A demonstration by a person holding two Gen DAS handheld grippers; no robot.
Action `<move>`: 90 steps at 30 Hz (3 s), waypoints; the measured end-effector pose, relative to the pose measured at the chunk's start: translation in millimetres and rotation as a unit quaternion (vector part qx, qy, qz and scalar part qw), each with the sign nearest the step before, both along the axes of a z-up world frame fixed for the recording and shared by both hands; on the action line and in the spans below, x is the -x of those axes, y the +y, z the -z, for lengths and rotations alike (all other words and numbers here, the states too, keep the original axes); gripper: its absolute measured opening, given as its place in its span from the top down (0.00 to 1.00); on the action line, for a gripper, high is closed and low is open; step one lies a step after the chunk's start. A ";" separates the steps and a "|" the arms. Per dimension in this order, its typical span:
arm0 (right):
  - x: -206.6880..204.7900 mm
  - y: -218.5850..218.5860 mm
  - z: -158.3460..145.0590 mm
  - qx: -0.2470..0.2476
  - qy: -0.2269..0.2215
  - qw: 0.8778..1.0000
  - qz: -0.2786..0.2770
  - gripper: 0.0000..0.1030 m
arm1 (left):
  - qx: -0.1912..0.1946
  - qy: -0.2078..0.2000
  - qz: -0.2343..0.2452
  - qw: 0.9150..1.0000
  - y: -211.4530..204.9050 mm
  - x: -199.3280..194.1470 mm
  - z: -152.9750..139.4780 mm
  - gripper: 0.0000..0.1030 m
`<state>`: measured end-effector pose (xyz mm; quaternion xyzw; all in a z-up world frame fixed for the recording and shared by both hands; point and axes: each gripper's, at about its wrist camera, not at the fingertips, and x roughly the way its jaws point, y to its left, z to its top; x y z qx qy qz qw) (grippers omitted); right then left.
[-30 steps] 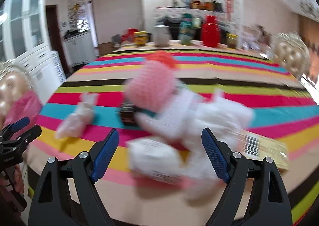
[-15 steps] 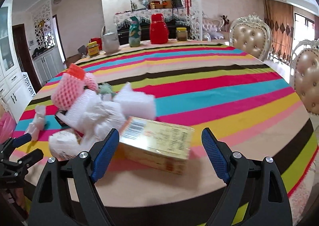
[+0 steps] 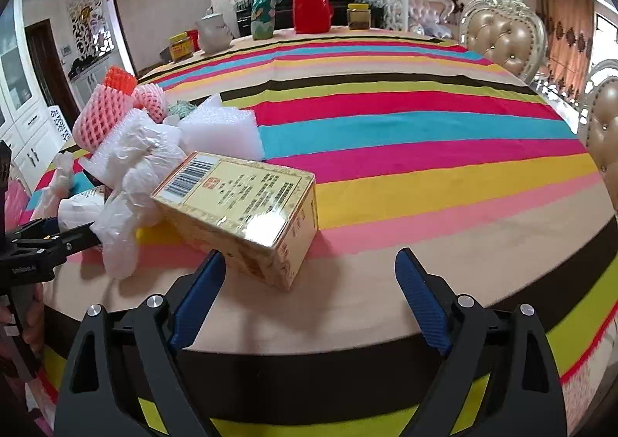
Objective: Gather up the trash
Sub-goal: 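Return both tools to the table over the remaining trash, then grasp the white paper cup with the left tool while the right tool grasps the yellow box, then carry paper cup and yellow box to the pink bin and release both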
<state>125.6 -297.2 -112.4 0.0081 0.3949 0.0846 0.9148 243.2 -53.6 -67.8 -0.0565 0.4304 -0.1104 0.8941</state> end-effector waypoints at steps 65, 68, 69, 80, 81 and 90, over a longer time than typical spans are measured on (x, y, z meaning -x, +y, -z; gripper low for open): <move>79.5 79.4 -33.0 -0.010 -0.068 0.988 -0.139 0.48 | 0.001 -0.121 -0.021 0.992 38.3 115.7 -44.7 0.46; 92.0 86.7 -37.8 -0.006 -0.078 0.987 -0.143 0.48 | 0.002 -0.134 -0.022 0.991 43.9 128.9 -49.4 0.46; 94.8 89.6 -39.1 -0.005 -0.080 0.986 -0.143 0.48 | 0.002 -0.138 -0.023 0.990 44.8 131.9 -51.5 0.46; 114.2 121.6 -52.7 -0.017 -0.109 0.981 -0.159 0.48 | -0.002 -0.196 -0.058 0.979 75.7 172.7 -75.8 0.46; 115.0 125.7 -54.1 -0.019 -0.112 0.980 -0.161 0.48 | -0.002 -0.200 -0.062 0.978 79.1 175.2 -77.4 0.46; 114.2 175.7 -67.1 -0.042 -0.136 0.970 -0.198 0.48 | -0.010 -0.232 -0.117 0.966 120.9 203.3 -85.8 0.46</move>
